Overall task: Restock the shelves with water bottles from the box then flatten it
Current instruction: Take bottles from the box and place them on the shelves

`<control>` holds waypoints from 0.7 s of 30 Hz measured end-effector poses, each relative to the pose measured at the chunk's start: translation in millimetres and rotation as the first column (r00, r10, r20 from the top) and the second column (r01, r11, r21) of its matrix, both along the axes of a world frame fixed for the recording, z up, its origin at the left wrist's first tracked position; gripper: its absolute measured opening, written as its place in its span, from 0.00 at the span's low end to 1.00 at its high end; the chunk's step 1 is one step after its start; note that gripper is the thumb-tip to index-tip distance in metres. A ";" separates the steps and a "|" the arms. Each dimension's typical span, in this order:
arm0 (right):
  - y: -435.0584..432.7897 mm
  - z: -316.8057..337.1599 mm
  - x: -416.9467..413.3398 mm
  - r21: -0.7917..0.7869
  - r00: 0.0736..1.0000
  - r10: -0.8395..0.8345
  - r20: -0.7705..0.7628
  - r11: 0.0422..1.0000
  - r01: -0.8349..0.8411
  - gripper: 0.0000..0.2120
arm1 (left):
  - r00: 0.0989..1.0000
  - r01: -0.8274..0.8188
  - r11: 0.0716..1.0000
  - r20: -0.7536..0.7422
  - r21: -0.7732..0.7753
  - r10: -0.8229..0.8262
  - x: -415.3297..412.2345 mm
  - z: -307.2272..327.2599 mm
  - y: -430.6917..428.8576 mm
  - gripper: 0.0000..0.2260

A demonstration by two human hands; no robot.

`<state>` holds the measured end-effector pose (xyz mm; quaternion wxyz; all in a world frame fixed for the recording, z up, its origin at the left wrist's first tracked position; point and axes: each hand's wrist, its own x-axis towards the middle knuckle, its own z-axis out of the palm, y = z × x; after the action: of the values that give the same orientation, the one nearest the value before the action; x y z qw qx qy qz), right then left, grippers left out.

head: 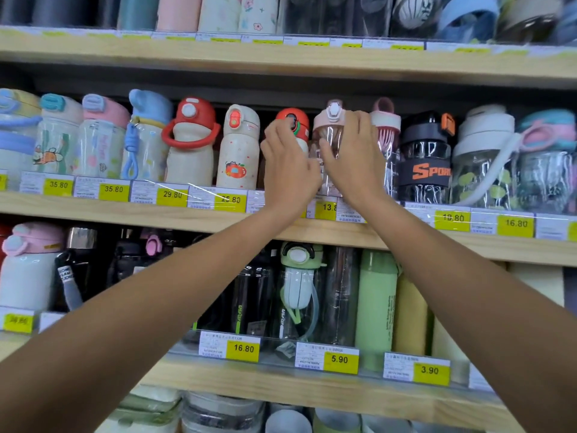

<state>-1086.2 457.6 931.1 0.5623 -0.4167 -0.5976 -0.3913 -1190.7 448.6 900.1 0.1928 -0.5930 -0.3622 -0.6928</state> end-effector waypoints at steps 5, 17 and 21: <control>-13.1 7.9 33.5 0.101 0.994 -0.093 -0.058 0.990 0.099 0.20 | 0.966 0.220 0.973 -0.158 0.075 -0.206 36.4 5.3 -3.0 0.19; -18.1 23.5 136.8 -0.028 0.969 -0.197 -0.148 0.980 0.195 0.25 | 0.928 0.203 0.977 -0.303 -0.072 -0.215 101.4 14.1 9.1 0.23; -12.3 37.3 154.6 -0.141 0.990 -0.136 -0.037 0.982 0.129 0.24 | 0.959 0.079 0.988 -0.259 -0.134 -0.112 118.5 12.5 14.0 0.30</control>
<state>-931.6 445.3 968.4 0.5185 -0.5025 -0.5809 -0.3758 -1072.2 462.7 912.6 0.1693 -0.7081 -0.3458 -0.5919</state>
